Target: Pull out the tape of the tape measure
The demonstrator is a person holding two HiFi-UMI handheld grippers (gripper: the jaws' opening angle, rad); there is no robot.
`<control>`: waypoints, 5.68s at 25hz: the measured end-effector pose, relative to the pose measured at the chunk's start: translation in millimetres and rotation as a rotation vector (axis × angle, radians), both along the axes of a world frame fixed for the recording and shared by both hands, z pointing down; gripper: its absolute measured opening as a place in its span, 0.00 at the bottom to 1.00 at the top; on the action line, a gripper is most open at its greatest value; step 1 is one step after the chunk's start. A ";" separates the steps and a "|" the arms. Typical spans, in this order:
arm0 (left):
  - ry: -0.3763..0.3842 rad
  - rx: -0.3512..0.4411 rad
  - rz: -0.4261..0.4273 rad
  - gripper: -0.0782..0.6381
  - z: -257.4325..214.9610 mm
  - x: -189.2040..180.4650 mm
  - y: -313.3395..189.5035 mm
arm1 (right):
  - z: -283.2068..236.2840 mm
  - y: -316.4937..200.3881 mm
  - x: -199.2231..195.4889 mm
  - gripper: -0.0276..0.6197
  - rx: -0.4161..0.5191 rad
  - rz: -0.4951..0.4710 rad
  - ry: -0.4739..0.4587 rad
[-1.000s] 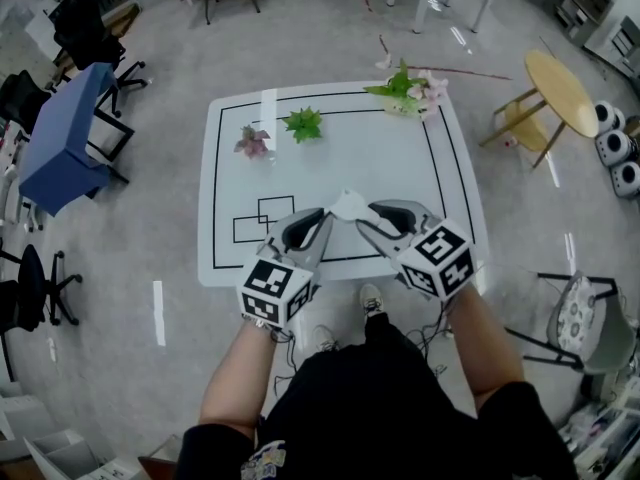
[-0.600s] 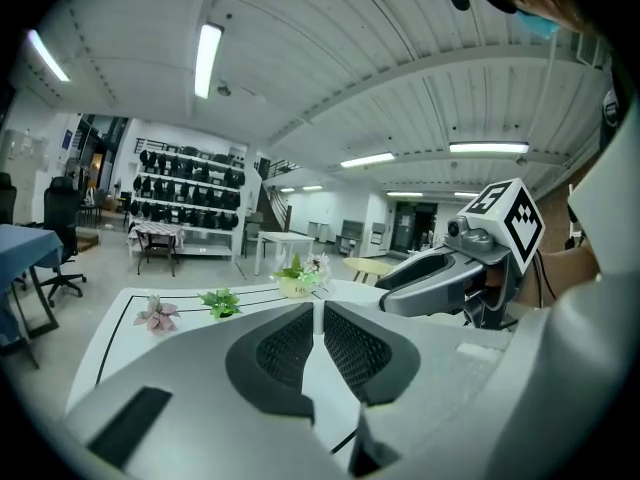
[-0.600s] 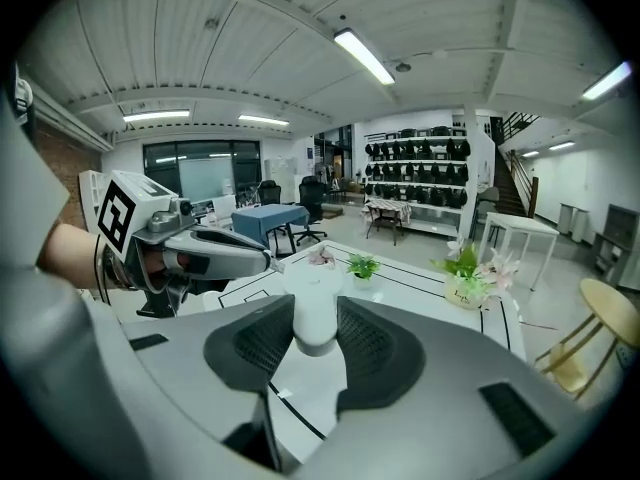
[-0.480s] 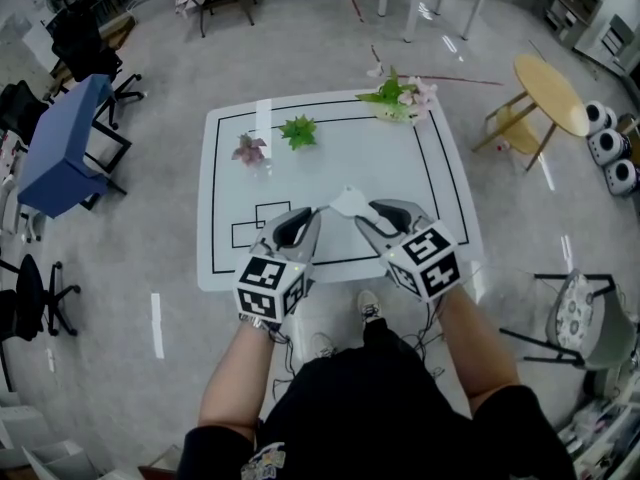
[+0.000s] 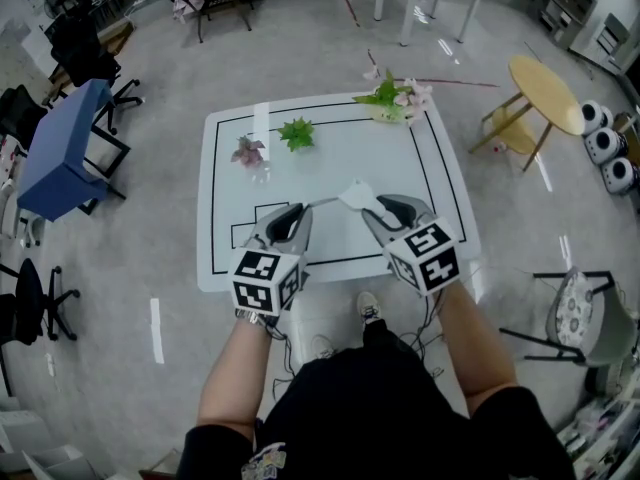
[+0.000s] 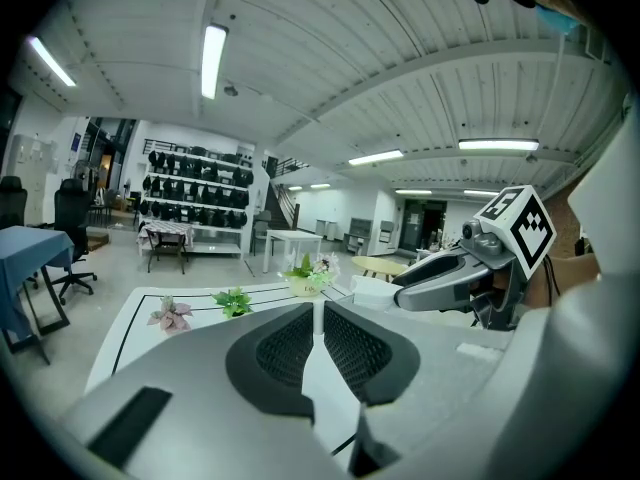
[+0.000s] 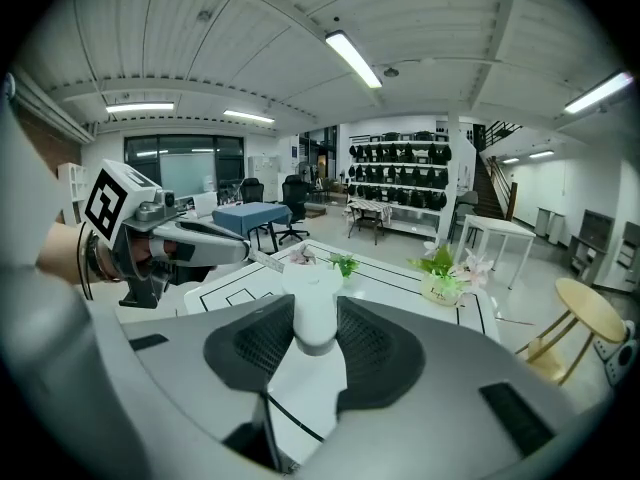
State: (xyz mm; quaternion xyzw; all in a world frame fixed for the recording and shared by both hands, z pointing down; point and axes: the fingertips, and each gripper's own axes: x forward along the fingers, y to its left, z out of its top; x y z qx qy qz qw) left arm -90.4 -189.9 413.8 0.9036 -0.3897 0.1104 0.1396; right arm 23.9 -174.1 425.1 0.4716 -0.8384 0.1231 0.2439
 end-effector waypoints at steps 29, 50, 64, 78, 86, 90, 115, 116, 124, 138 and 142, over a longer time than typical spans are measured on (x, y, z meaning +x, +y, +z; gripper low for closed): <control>-0.020 -0.056 -0.171 0.16 7.7 -52.1 -26.8 | 7.5 -6.1 72.5 0.24 -0.016 0.168 0.014; -0.068 -0.077 -0.312 0.16 23.6 -80.4 -41.3 | 19.7 -9.9 106.8 0.24 -0.033 0.218 0.013; -0.068 -0.099 -0.297 0.16 35.4 -62.0 -46.4 | 33.4 -15.9 111.8 0.24 -0.060 0.210 0.022; -0.088 -0.134 -0.316 0.16 63.1 -60.8 -68.6 | 55.4 -44.1 112.4 0.24 -0.095 0.183 0.027; -0.111 -0.167 -0.350 0.16 88.3 -71.7 -86.6 | 82.7 -67.5 101.9 0.24 -0.123 0.152 0.034; -0.128 -0.187 -0.372 0.16 102.9 -80.6 -96.3 | 99.1 -80.1 93.5 0.24 -0.142 0.131 0.043; -0.189 -0.362 -0.457 0.16 206.5 -111.7 -131.5 | 201.1 -131.1 62.4 0.24 -0.261 0.055 0.094; -0.190 -0.366 -0.458 0.16 208.8 -111.9 -132.2 | 203.5 -131.5 62.3 0.24 -0.263 0.054 0.099; -0.205 -0.391 -0.466 0.16 226.2 -114.6 -137.1 | 214.9 -134.1 56.9 0.24 -0.266 0.042 0.122; -0.241 -0.403 -0.439 0.16 240.1 -112.7 -136.1 | 231.5 -130.9 52.6 0.25 -0.291 0.049 0.140; -0.247 -0.400 -0.433 0.16 240.3 -111.7 -136.2 | 233.4 -130.5 52.3 0.25 -0.287 0.055 0.141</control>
